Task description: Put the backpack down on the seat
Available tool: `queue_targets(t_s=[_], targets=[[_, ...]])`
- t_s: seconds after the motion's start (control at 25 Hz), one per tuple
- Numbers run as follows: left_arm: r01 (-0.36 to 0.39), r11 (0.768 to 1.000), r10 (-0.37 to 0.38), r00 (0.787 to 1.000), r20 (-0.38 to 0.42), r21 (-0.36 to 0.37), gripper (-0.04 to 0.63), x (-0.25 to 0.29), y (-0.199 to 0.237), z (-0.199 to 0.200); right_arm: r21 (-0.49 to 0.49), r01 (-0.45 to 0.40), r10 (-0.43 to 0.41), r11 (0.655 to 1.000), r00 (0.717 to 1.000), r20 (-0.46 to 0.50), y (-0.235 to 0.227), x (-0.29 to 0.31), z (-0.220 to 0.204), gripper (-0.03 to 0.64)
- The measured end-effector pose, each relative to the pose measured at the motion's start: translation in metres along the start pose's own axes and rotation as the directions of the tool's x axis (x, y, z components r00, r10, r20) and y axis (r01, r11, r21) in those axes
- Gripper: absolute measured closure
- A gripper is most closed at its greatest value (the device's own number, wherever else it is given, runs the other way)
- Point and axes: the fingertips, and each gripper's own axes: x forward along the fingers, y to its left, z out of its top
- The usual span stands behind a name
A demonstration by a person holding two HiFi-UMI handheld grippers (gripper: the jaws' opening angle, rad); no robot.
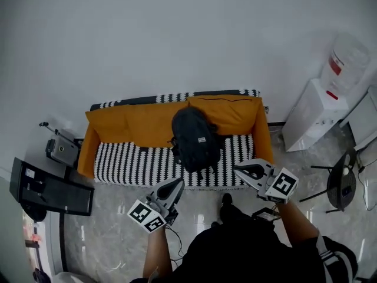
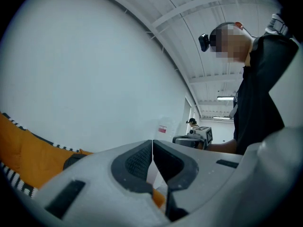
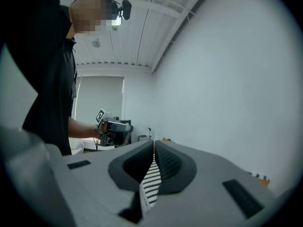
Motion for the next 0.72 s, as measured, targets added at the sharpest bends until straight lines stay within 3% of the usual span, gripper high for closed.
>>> queue_targets(t_s=[0.28,0.4,0.52,0.72], targets=[[0.021,0.999,-0.021,1.000,0.019,-0.032,0.569,-0.029,-0.056,-0.029,0.062,0.044,-0.043,0.997,0.999,-0.027,0.049,-0.037,-0.018,0.586],[0.014,0.998,-0.014,1.000,0.005,-0.056,0.569,-0.037,-0.074,-0.047,0.062,0.047,-0.047,0.997,0.999,0.006,0.061,-0.047,-0.009,0.586],[-0.005,1.000,0.004,1.000,-0.016,-0.023,0.569,-0.041,-0.091,-0.055,0.058,0.035,-0.034,0.998,0.999,-0.014,0.070,-0.061,-0.010,0.586],[-0.090,0.996,0.090,0.996,0.009,0.028,0.569,-0.055,-0.113,-0.038,0.100,-0.029,0.021,0.995,0.996,0.084,0.074,-0.085,0.001,0.586]])
